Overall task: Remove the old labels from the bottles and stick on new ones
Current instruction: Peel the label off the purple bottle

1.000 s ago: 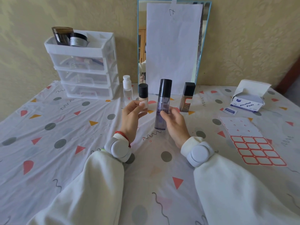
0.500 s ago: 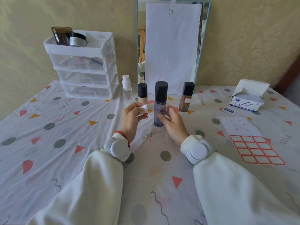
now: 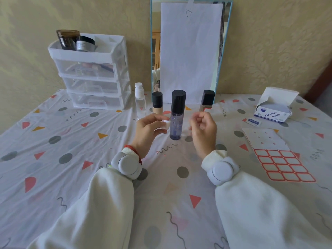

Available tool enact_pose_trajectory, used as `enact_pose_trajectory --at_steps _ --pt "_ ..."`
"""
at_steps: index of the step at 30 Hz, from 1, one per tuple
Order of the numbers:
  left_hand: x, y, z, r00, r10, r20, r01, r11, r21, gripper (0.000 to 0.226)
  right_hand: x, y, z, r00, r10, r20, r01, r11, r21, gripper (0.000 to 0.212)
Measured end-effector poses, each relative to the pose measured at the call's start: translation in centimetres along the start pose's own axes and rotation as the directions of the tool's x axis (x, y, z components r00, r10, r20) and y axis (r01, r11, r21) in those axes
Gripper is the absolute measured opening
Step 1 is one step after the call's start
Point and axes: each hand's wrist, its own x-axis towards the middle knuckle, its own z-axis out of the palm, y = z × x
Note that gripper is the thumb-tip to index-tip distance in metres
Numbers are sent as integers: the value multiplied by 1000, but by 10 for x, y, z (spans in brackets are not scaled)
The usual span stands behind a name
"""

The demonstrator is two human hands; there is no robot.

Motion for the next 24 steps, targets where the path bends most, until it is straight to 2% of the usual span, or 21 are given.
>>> enact_pose_trajectory --at_steps 3,8,11,16,24 --pt "-3 -1 1 996 36 85 -34 999 -21 23 -7 -9 0 992 5 124 -7 1000 15 18" --pt "-4 -2 0 989 40 139 -39 999 -7 12 -16 -13 4 947 45 319 -40 999 -20 11" --pt "-5 -4 1 990 45 134 -47 999 11 10 -16 -11 6 948 57 314 -54 998 -20 19" --pt "-6 -6 2 985 83 149 -93 994 63 5 -16 -9 6 960 83 266 -63 994 -84 22" --pt "-5 -5 1 972 55 230 -52 998 -18 8 -18 -7 9 954 97 285 -73 993 -92 24"
